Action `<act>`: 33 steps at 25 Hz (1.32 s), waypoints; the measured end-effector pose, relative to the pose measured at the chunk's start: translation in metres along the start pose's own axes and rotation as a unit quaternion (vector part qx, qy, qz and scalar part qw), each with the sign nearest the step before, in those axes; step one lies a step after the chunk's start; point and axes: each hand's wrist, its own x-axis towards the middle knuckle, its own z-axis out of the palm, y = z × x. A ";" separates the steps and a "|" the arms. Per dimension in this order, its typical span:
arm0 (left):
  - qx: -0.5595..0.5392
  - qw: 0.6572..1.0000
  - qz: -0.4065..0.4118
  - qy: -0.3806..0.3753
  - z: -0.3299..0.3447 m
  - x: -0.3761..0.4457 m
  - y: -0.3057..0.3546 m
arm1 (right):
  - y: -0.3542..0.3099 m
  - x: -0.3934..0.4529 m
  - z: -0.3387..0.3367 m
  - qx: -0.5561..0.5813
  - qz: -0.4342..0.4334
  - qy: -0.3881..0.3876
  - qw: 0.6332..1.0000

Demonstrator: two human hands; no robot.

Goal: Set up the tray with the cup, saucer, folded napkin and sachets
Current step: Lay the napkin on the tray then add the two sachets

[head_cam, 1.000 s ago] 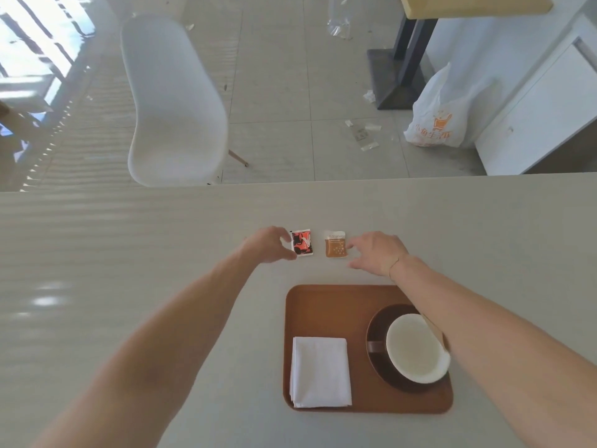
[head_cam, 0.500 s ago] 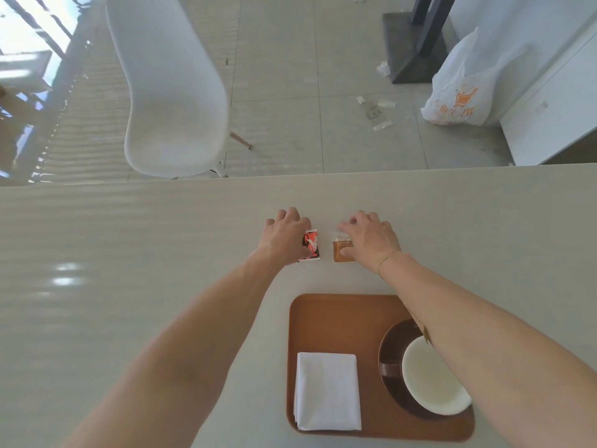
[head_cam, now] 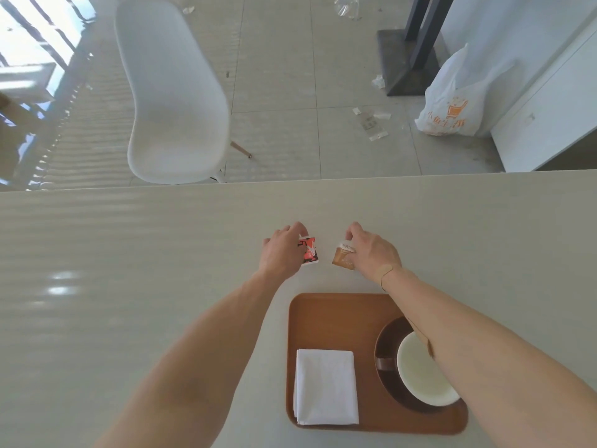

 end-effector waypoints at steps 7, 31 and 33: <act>-0.204 0.978 -0.046 0.023 -0.009 -0.043 -0.004 | 0.008 -0.048 -0.009 0.109 0.015 0.028 0.994; 0.177 0.970 0.155 0.066 0.045 -0.118 -0.021 | -0.005 -0.104 0.056 -0.131 -0.092 0.029 0.987; 0.164 0.971 0.155 0.079 0.044 -0.120 -0.022 | -0.004 -0.107 0.056 -0.129 -0.093 0.046 0.986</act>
